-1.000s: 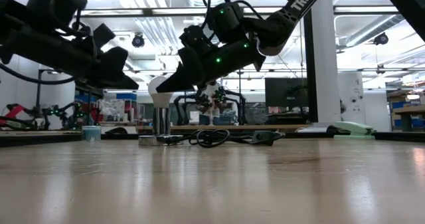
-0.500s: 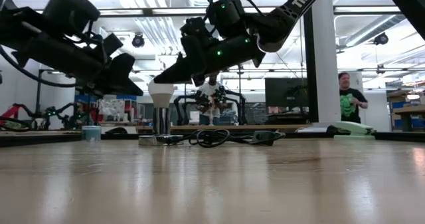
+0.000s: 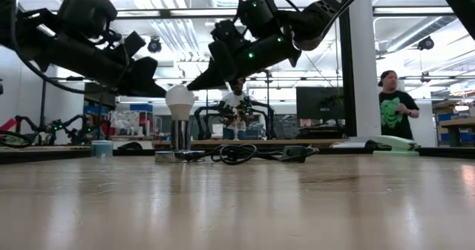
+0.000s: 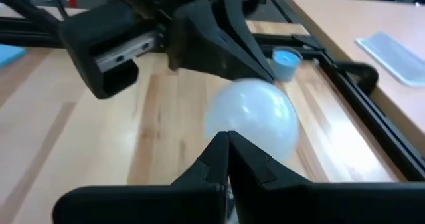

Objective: Screw lightbulb
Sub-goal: Remove the lightbulb from the lamp

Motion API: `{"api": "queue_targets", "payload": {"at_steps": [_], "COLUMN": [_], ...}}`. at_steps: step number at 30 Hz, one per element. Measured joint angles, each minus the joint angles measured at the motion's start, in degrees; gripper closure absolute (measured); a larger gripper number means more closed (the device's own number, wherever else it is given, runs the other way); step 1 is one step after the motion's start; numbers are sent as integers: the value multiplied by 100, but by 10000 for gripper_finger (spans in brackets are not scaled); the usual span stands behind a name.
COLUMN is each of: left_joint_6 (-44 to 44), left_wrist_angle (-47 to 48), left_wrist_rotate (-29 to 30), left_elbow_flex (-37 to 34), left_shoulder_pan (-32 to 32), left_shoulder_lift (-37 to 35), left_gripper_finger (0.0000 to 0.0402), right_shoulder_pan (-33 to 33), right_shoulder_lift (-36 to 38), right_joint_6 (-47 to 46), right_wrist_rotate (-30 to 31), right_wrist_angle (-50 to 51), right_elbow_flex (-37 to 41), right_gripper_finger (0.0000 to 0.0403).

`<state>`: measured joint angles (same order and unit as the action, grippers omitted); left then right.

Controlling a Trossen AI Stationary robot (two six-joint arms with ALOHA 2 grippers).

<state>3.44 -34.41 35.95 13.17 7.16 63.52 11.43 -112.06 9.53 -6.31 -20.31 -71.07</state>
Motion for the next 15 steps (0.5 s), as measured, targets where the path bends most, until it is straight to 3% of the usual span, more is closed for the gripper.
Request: {"api": "queue_targets", "payload": {"at_steps": [5,15], "left_joint_6": [-83,-190], "left_wrist_angle": [-13,-147], "left_wrist_rotate": [-568,-801], "left_elbow_flex": [6,7], "left_shoulder_pan": [194,200], "left_shoulder_lift": [89,169], "left_gripper_finger": [401,401], "right_shoulder_pan": [132,170], "right_shoulder_lift": [-6,-6], "right_joint_6": [-27,-51], "right_wrist_rotate": [-33,-58], "right_wrist_angle": [20,44], "right_elbow_flex": [58,84], "right_gripper_finger": [401,401]}}
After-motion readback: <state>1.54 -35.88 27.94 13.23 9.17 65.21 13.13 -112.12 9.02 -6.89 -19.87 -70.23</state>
